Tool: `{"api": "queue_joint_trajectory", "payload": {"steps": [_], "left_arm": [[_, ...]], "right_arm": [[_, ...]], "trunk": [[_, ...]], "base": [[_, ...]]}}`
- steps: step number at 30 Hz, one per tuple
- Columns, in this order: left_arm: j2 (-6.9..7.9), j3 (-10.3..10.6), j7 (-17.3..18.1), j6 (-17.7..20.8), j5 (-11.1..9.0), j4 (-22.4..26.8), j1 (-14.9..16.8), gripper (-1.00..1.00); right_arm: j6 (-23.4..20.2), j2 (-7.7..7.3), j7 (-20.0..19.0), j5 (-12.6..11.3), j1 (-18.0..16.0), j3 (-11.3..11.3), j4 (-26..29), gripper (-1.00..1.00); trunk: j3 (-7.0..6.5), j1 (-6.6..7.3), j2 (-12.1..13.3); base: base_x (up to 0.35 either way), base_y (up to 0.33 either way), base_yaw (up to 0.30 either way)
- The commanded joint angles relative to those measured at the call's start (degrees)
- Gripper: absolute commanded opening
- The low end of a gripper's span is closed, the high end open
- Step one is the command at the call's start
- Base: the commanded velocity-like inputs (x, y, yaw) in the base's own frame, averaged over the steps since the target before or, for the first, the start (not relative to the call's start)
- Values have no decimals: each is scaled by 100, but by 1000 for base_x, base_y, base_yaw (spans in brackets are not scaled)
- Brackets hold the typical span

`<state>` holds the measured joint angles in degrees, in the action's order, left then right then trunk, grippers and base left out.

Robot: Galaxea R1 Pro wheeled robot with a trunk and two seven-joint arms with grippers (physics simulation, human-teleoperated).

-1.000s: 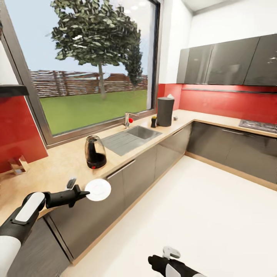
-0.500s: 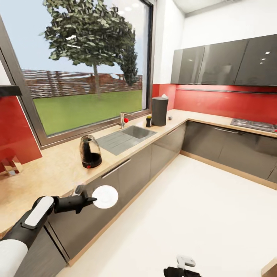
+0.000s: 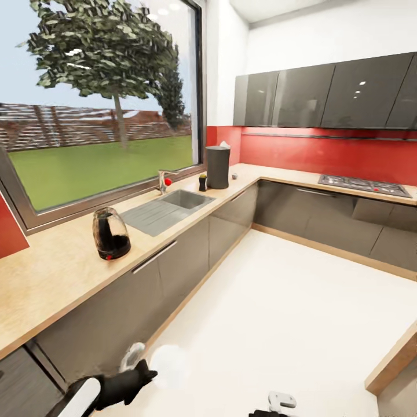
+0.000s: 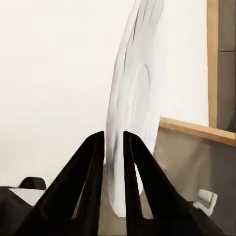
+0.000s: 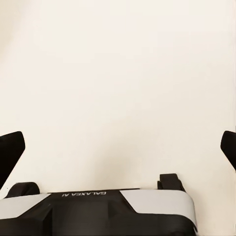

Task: Set up a coffee station on the kitchen countertop: keep the coffee maker on the countertop, move the bottle of coffee from the kitchen shelf to the counter next to the coffee maker, place a paper coffee filter on top of the coffee maker, put the saucer next to the coffee maker with the coffee cup on the saucer, and place the electric kettle next to the coffee maker.

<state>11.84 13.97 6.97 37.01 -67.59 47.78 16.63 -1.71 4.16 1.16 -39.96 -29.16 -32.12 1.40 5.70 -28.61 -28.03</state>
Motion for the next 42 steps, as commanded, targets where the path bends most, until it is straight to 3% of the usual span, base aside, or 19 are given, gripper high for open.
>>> {"api": "queue_joint_trajectory", "payload": {"steps": [1, 3, 4, 5, 6, 7, 8, 12, 19, 42], "left_arm": [[-1, 200, 148, -570, 107, -190, -103, -100], [-10, 446, 527, -1302, 303, -618, -183, -100], [-31, 589, 936, -1850, 395, -1101, -210, -100], [-112, 756, 2119, -3007, 494, -2206, -230, -100], [-131, 775, 2477, -3330, 512, -2478, -233, -100], [-214, 798, 3015, -4025, 535, -2981, -237, -100], [-257, 803, 3146, -4252, 540, -3147, -238, -100], [-291, 808, 3279, -4475, 539, -3321, -239, -100], [-330, 809, 3310, -4518, 536, -3378, -239, -100], [-332, 809, 3302, -4510, 536, -3381, -239, -100]], "right_arm": [[-20, -36, 14, -34, 14, -48, 2, 100], [-22, -83, 11, -9, 45, -48, 3, 100], [-22, -104, 9, 53, 67, -48, 1, 100], [-15, -127, 1, 383, 96, -48, 7, 100], [-15, -127, 1, 427, 101, -48, 8, 100], [41, -124, 1, 537, 129, -48, 16, 100], [102, -113, 4, 549, 138, -44, 21, 100], [173, -88, -1, 554, 147, -29, 34, 100], [180, -80, 5, 553, 148, -23, 35, 100], [343, -117, 5, 571, 148, -18, 28, 100]], "trunk": [[10, -3, -11], [10, -3, -11], [10, -3, -11], [10, -3, -11], [10, -3, -11], [10, -3, -11], [10, -3, -11], [10, -3, -11], [10, -3, -11], [10, -3, -11]], "base": [[0, 0, -16], [0, 0, -8], [0, 0, -3], [0, 0, 0], [0, 0, 0], [0, 0, 0], [0, 0, 0], [0, 0, 0], [51, -32, 0], [279, -168, -184]]}}
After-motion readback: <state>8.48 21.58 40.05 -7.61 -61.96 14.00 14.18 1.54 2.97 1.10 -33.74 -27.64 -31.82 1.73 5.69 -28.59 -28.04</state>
